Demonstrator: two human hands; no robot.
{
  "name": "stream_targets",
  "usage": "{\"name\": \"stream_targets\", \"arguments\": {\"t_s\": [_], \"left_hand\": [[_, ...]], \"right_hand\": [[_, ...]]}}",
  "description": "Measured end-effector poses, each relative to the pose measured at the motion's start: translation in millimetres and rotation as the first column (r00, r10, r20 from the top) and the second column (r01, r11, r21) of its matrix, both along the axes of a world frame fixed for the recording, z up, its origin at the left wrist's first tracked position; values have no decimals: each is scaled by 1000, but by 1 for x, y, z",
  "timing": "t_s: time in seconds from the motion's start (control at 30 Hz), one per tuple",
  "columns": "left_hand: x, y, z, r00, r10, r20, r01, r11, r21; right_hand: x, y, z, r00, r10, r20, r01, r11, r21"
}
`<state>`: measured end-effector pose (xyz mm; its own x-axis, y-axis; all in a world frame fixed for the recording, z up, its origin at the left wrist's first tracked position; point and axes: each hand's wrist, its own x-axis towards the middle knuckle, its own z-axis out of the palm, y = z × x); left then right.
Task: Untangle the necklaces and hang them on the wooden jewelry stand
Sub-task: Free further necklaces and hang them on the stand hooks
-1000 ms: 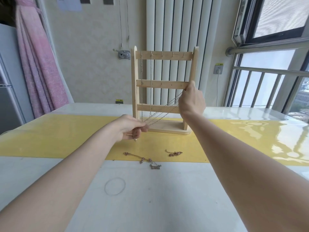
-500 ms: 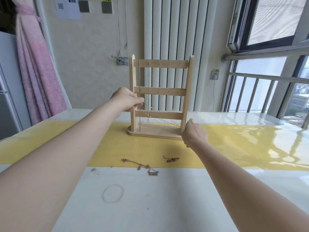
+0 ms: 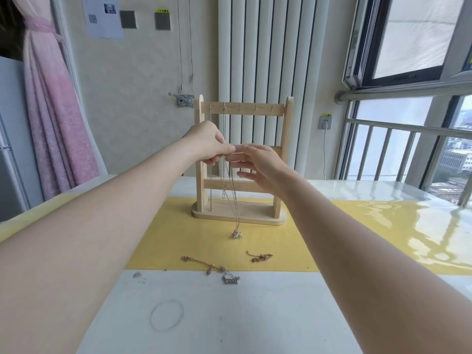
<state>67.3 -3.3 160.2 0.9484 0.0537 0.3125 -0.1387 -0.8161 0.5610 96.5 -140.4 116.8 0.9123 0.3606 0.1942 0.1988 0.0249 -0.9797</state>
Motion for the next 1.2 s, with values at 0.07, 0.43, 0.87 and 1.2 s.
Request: {"name": "stream_targets", "arguments": {"t_s": [0.07,0.43,0.87,1.2], "left_hand": [[2,3,4,1000,3,9,-3,1000,22],[3,0,25,995,-103,3,103,991,-88],[21,6,19,986,-162,-41,93,738,-668],[48,5,24,990,0,141,85,798,-596]], "right_hand": [[2,2,7,998,58,-21,-58,998,-4],[1,-3,36,982,-141,125,162,971,-174],[18,-2,52,994,-102,37,102,995,2],[47,9,75,876,-257,409,352,919,-177]]}}
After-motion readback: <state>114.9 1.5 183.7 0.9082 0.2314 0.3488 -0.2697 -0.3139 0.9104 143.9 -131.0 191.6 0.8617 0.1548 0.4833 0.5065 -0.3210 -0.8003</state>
